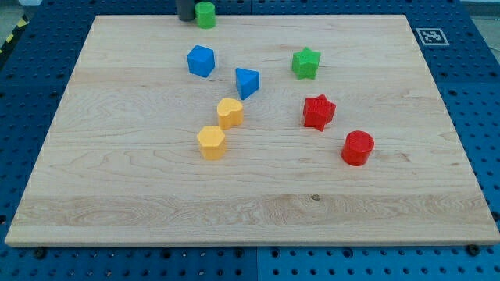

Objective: Move the green circle to the top of the green star

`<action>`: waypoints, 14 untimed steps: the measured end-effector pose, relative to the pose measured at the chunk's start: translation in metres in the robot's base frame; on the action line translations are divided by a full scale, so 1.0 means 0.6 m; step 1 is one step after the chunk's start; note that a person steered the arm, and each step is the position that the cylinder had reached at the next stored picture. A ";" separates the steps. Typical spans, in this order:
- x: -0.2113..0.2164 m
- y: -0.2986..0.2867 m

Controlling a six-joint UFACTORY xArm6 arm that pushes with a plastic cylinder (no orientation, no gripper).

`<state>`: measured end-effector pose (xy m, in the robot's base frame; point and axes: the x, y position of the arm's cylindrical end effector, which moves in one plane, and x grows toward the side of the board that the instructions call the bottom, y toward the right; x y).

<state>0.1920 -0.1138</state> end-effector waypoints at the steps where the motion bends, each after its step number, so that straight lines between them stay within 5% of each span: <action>1: 0.000 0.041; 7: 0.003 0.414; 14: 0.061 0.370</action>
<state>0.2285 0.1082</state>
